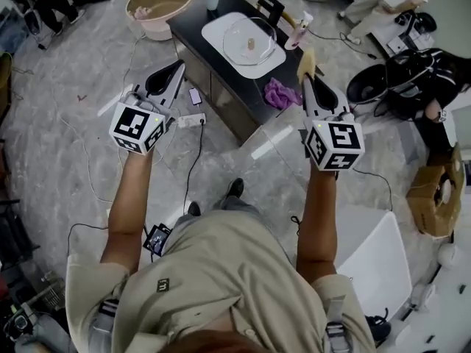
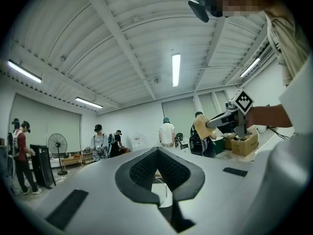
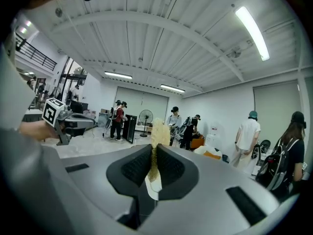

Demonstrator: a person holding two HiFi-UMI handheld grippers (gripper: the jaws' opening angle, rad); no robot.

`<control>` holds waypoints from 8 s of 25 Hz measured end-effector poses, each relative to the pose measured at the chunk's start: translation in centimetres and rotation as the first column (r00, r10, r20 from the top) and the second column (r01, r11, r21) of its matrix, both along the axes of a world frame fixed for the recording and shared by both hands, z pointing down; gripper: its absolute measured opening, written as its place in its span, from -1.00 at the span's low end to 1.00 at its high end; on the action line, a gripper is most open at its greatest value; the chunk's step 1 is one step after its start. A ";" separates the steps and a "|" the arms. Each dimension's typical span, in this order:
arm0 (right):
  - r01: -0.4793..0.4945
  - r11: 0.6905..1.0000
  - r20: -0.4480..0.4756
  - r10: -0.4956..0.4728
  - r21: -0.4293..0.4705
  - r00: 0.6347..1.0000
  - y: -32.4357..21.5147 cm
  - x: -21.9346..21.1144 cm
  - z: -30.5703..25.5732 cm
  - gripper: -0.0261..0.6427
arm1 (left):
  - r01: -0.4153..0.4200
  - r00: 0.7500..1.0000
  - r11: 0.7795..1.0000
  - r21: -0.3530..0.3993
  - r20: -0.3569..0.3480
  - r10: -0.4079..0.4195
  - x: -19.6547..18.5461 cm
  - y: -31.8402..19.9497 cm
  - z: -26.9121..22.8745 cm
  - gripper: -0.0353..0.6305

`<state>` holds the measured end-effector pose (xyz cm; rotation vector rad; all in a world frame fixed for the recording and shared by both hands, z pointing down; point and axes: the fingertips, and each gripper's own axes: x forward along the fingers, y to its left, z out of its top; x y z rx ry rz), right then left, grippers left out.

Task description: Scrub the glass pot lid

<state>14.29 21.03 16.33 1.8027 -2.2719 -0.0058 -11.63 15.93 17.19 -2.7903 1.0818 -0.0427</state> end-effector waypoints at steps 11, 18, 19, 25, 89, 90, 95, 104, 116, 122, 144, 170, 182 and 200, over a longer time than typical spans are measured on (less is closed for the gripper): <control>0.097 0.995 0.030 -0.098 0.015 0.995 -7.0 6.0 -0.5 -0.81 | 0.067 0.997 0.997 0.026 0.044 -0.068 6.6 -3.9 -1.9 -0.88; 0.097 0.995 0.070 -0.098 0.008 0.993 -9.1 9.3 1.0 -0.81 | 0.080 0.993 0.997 0.018 0.082 -0.081 9.3 -5.4 -1.4 -0.88; 0.095 0.995 0.074 -0.096 0.008 0.993 -9.4 9.5 1.2 -0.81 | 0.078 0.993 0.997 0.020 0.087 -0.080 9.6 -5.7 -1.5 -0.88; 0.072 0.997 0.079 -0.071 -0.001 0.994 -10.8 9.9 1.9 -0.81 | 0.056 0.995 0.998 0.018 0.076 -0.057 10.4 -8.9 -1.4 -0.87; -0.085 0.890 -0.127 0.030 -0.447 0.991 -53.9 10.0 33.5 -0.81 | 0.013 0.997 0.947 -0.322 0.082 0.014 7.0 -41.6 19.3 -0.88; -0.084 0.884 -0.142 0.020 -0.461 0.990 -54.7 9.8 35.1 -0.81 | 0.024 0.996 0.942 -0.334 0.086 0.005 6.6 -41.6 20.3 -0.88; -0.095 0.850 -0.215 -0.022 -0.518 0.976 -57.5 9.1 42.7 -0.81 | 0.073 0.996 0.918 -0.391 0.078 -0.046 5.2 -41.9 24.2 -0.88; -0.105 0.836 -0.240 -0.033 -0.539 0.970 -58.7 8.8 46.5 -0.81 | 0.115 0.993 0.890 -0.440 0.066 -0.096 3.8 -40.9 27.9 -0.87; 0.109 0.730 -0.082 -0.221 -0.674 0.972 -57.0 -3.3 54.1 -0.81 | 0.182 0.983 0.859 -0.479 0.081 -0.163 0.9 -39.1 30.5 -0.88; 0.211 0.682 -0.047 -0.339 -0.701 0.940 -54.7 -9.6 56.2 -0.81 | 0.190 0.982 0.852 -0.489 0.080 -0.173 0.3 -38.3 31.4 -0.88; -0.049 0.772 -0.214 -0.114 -0.634 0.970 -56.8 5.4 50.1 -0.81 | 0.145 0.989 0.869 -0.473 0.062 -0.132 1.6 -39.0 30.3 -0.88; -0.048 0.761 -0.220 -0.126 -0.646 0.967 -55.7 4.9 51.4 -0.81 | 0.130 0.991 0.855 -0.502 0.055 -0.119 2.0 -39.6 31.0 -0.88; 0.144 0.557 -0.095 -0.377 -0.818 0.921 -48.4 -8.6 60.4 -0.81 | 0.183 0.982 0.833 -0.522 0.061 -0.177 -1.7 -38.4 32.5 -0.88; 0.111 0.637 -0.137 -0.326 -0.763 0.935 -50.7 -4.9 57.6 -0.81 | 0.148 0.989 0.839 -0.523 0.054 -0.141 -0.4 -38.8 32.5 -0.88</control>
